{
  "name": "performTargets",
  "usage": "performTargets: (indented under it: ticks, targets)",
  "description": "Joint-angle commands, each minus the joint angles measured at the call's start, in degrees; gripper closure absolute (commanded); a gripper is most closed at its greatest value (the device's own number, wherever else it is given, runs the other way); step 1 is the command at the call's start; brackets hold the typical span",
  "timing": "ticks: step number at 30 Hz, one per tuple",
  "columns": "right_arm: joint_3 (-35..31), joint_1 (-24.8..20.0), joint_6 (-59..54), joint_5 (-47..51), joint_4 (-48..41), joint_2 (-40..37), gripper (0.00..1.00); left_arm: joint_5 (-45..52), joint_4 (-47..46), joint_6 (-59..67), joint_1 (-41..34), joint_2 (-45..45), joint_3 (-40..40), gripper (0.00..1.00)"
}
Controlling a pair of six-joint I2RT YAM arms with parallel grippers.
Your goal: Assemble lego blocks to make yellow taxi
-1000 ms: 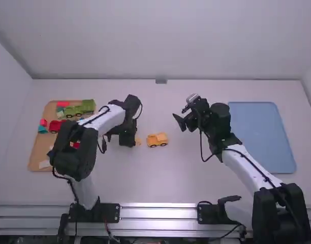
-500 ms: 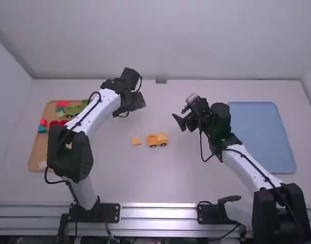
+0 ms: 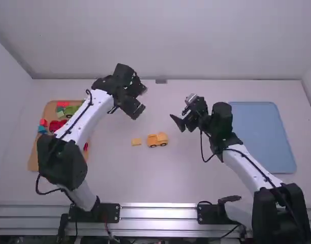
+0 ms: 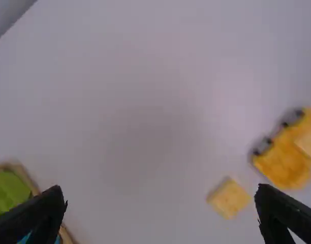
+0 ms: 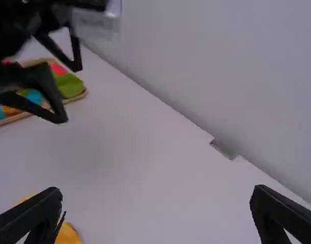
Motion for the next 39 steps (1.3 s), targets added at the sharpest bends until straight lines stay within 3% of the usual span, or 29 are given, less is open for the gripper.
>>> performTargets:
  ticks: [1,4,7,9,11,14,20,25,32,36,37,39]
  targets:
    - [-0.15,-1.81,-4.02,-10.21,-0.76,0.37,0.01,19.41,-2.23,24.35,4.15,-3.78,-1.86,0.01]
    - [-0.15,-4.22,-8.39,-20.61,-1.70,0.39,0.01,33.18,-2.54,36.76,8.81,-3.93,-6.27,0.01]
    - [-0.15,-6.01,-11.41,-26.64,-3.02,0.39,0.01,39.93,3.34,39.28,13.44,-3.82,-12.90,0.01]
    - [-0.15,-6.54,-12.74,-28.22,-3.96,0.39,0.01,40.39,7.04,37.75,14.84,-3.67,-16.11,0.01]
    - [-0.17,-7.15,-15.96,-29.53,-7.48,0.39,0.01,42.25,18.05,32.20,16.87,-3.37,-24.02,0.01]
    - [-0.17,-6.49,-19.61,-29.46,-10.91,0.39,0.01,44.19,27.26,27.56,17.44,-3.37,-31.19,0.01]
    - [-0.15,-3.50,-24.00,-29.14,-13.57,0.39,0.01,49.83,39.95,36.57,17.49,-1.99,-43.85,0.01]
    - [-0.15,-2.51,-23.28,-27.45,-14.21,0.72,0.01,50.80,51.08,33.18,18.21,2.89,-49.59,0.01]
    - [-0.15,-2.49,-20.92,-28.61,-10.16,7.58,0.01,51.58,60.85,35.67,17.79,9.90,-53.05,0.00]
    - [-0.11,-2.58,-21.14,-33.42,-5.33,11.69,0.01,51.17,62.73,35.71,18.16,11.17,-53.33,0.12]
    - [-0.13,-2.86,-21.09,-34.05,-3.89,12.52,0.01,50.18,63.41,35.78,17.90,11.17,-53.44,0.22]
    - [-0.15,-3.23,-20.87,-34.16,-3.32,12.79,0.01,49.64,63.56,36.41,17.64,11.17,-53.48,0.30]
